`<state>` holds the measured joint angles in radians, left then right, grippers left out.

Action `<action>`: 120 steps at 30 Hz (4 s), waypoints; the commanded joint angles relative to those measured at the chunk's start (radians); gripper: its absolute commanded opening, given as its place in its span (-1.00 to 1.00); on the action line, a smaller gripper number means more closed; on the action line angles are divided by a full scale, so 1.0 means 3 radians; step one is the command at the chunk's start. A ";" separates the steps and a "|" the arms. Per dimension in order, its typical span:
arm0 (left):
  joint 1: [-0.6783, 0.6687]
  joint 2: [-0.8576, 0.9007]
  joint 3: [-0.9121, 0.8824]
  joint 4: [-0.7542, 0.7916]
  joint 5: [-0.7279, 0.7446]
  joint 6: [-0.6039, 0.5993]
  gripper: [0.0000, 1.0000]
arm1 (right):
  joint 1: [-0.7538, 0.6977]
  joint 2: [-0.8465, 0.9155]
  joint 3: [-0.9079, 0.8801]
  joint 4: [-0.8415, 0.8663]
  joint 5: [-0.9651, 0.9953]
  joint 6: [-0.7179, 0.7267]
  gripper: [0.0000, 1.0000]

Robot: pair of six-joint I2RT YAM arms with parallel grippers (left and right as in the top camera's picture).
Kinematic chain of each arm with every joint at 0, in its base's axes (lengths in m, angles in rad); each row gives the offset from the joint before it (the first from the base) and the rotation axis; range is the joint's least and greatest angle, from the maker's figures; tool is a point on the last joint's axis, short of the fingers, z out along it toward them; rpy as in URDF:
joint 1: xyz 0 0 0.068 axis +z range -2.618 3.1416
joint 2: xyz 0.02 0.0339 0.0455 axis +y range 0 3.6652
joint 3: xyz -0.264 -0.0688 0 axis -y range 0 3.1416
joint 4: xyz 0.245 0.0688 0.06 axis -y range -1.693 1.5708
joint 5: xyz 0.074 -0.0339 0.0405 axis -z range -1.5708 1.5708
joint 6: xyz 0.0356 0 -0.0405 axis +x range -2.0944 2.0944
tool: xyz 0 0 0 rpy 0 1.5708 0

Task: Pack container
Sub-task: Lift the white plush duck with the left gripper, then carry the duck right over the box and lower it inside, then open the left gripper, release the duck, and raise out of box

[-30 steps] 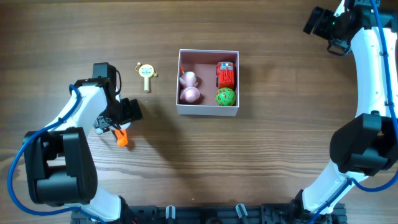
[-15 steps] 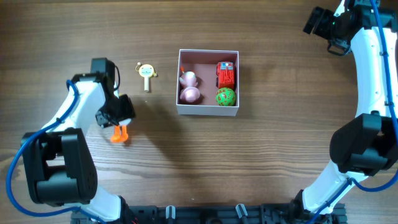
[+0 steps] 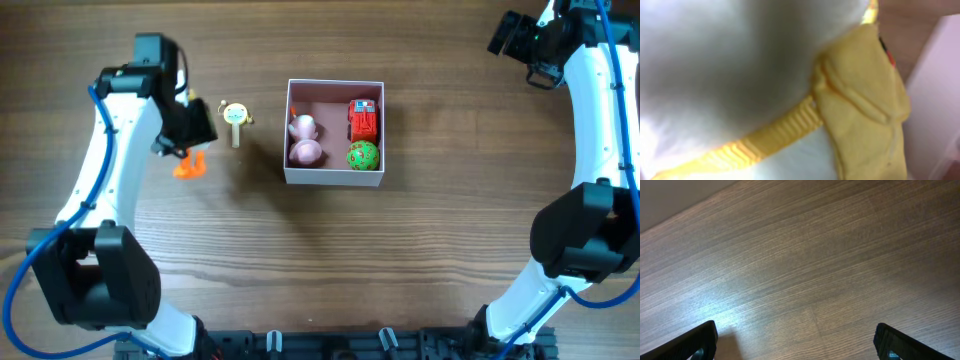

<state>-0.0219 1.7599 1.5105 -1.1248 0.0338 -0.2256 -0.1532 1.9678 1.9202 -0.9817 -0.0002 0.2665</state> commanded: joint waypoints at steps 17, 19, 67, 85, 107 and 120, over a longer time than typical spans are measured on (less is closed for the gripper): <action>-0.1442 -0.0144 0.0444 0.0355 0.0383 -0.0273 0.09 | 0.0008 -0.0027 -0.0008 0.0006 -0.0043 -0.0006 1.00; -0.1471 -0.0136 0.0444 0.0455 0.0383 -0.0275 0.09 | 0.0008 -0.0027 -0.0008 0.0008 -0.0043 -0.0005 0.99; -0.1527 0.0706 0.0443 0.1160 0.0748 -0.0696 0.88 | 0.0008 -0.0027 -0.0008 0.0008 -0.0043 -0.0005 0.99; -0.1330 0.0509 0.0443 0.1158 0.0748 -0.0683 0.99 | 0.0008 -0.0027 -0.0008 0.0008 -0.0043 -0.0005 1.00; -0.0135 0.0211 0.0425 -0.0027 -0.0118 -0.0145 0.99 | 0.0008 -0.0027 -0.0008 0.0006 -0.0043 -0.0005 0.99; -0.0125 0.0579 0.0420 -0.0070 -0.0118 -0.0145 0.99 | 0.0008 -0.0027 -0.0008 0.0008 -0.0043 -0.0005 0.99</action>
<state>-0.0650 1.9011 1.6390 -1.1416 0.0151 -0.2893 -0.1532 1.9678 1.9202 -0.9817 -0.0002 0.2665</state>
